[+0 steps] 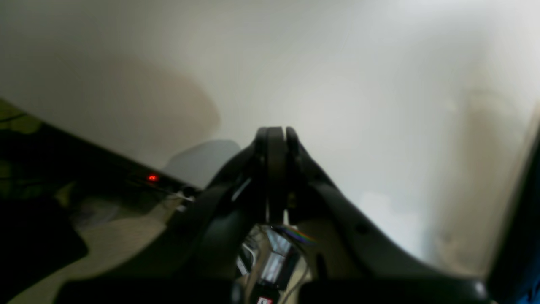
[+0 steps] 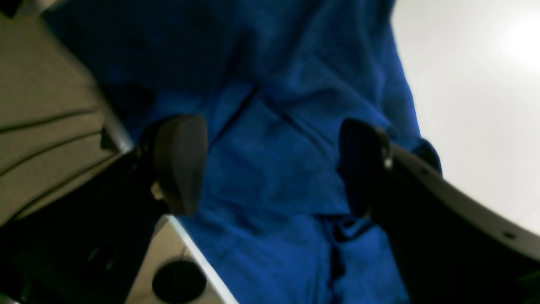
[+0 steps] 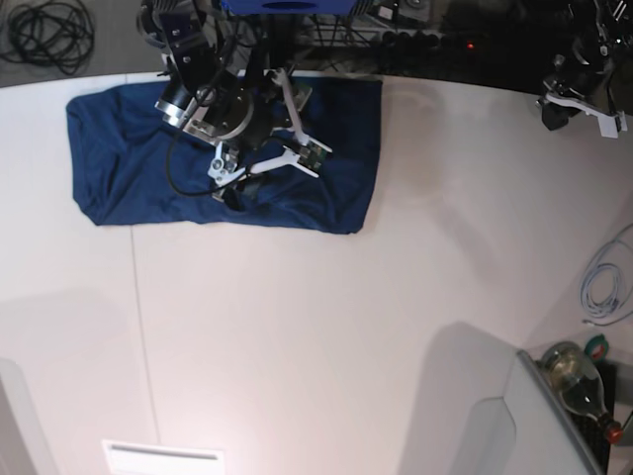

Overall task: Layout the t-shirt on the table in an organized manner, then fold the t-shirt properly
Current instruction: 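Release the shirt with the left gripper and raise it away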

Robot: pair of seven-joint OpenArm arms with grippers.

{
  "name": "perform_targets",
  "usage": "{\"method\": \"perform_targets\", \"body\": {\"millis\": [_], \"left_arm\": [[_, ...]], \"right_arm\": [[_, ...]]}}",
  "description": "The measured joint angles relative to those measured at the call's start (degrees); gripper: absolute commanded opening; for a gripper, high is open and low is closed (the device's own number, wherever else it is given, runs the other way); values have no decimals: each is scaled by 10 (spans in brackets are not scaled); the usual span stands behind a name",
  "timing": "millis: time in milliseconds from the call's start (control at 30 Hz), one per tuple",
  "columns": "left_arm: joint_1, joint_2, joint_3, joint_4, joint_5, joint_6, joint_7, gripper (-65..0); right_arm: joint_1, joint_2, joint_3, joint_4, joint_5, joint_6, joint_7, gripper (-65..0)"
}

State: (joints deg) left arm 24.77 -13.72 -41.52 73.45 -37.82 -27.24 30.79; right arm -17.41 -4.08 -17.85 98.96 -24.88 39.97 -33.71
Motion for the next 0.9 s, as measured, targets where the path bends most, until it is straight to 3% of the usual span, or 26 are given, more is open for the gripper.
{"method": "perform_targets", "body": {"millis": [333,533,733,900], "left_arm": [[0,12,0,0,0,0,1,-650],[0,12,0,0,0,0,1,-650],[-3,12,0,-2,0,0,1,-650],[-5,12,0,-2,0,0,1,-650]], "right_arm": [[42,-8,-2,-86,7,0,2,-396],[40,-7,-1,-89,4,0,-1,-650],[-8,2,0,-19,5,1,-27,-645],[-34,35,14,33,5,0,-45,-645]]}}
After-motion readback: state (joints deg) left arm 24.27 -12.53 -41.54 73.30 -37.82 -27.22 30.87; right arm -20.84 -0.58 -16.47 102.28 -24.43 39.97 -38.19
